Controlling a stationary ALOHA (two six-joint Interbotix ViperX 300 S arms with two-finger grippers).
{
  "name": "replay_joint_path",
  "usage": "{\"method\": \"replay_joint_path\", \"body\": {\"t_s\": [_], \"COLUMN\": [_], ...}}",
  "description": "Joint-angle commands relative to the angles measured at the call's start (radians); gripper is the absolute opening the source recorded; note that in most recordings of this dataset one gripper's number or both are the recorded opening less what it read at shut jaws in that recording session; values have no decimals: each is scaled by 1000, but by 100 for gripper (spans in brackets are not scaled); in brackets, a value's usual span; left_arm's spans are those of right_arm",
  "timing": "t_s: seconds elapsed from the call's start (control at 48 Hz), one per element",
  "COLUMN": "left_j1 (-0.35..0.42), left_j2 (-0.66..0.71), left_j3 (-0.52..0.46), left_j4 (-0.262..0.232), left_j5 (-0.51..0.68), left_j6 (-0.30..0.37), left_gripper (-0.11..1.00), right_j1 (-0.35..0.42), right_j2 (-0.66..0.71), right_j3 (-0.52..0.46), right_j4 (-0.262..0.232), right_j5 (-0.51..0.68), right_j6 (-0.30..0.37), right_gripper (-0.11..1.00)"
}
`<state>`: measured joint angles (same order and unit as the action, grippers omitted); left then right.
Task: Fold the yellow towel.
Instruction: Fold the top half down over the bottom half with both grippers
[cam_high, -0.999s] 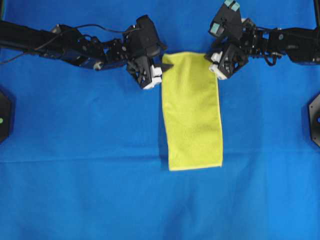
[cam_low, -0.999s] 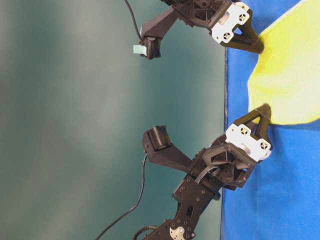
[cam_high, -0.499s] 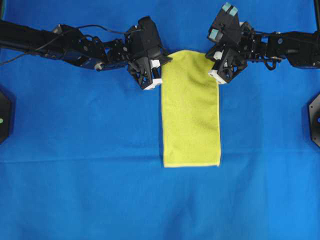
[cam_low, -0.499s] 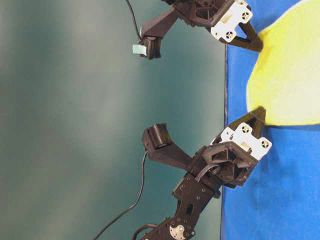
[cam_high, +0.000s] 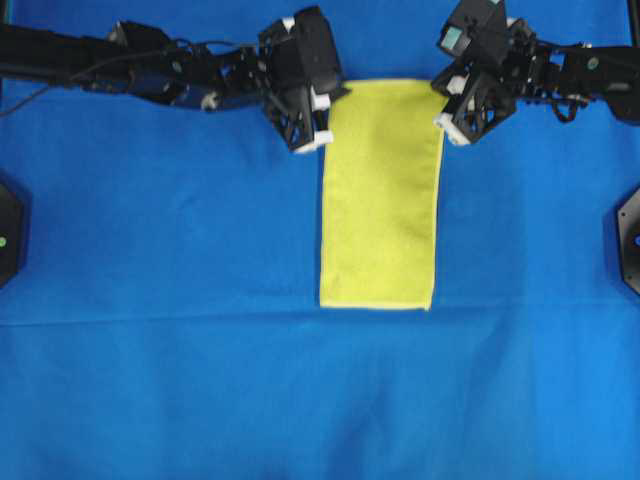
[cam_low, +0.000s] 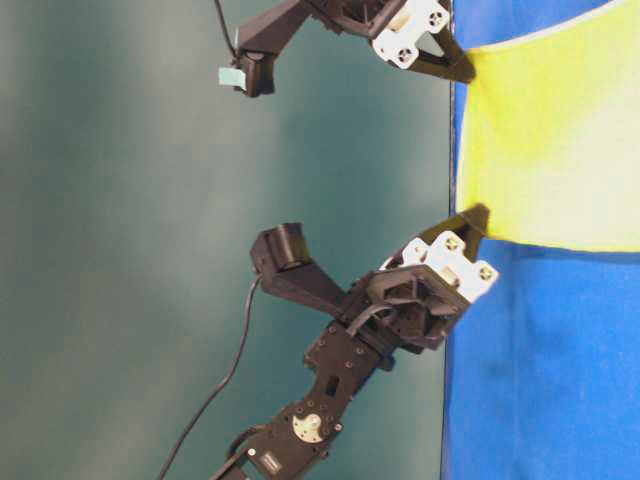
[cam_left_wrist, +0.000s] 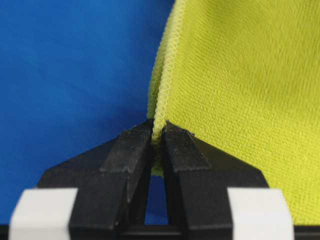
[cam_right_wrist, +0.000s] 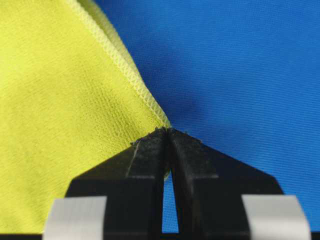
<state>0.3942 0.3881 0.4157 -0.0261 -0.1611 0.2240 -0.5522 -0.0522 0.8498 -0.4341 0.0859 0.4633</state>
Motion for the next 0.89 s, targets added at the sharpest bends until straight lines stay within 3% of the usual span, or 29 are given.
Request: {"method": "replay_joint_path", "body": {"t_s": [0.0,0.25,0.375,0.645,0.874], "left_j1": [14,-14,-41,-135,-267], "left_j2": [-38,-87,-130,-245,-273], "left_j3": [-20,3,21,71,118], "left_j4": [-2,-2,-2,-2,-2], "left_j5": [0,14,37,118,193], "left_j6": [2,2,2,0,-55], "left_gripper": [4,5,4,5,4], "right_j1": [-9,3,49,229,393], "right_j2": [-26,-49,-120,-258,-273], "right_j3": [-8,-8,-3,14,35], "right_j4": [-9,-5,5,63,80], "right_j5": [-5,0,43,173,195], "right_j6": [-2,11,14,20,124], "right_gripper": [4,4,4,4,4]}}
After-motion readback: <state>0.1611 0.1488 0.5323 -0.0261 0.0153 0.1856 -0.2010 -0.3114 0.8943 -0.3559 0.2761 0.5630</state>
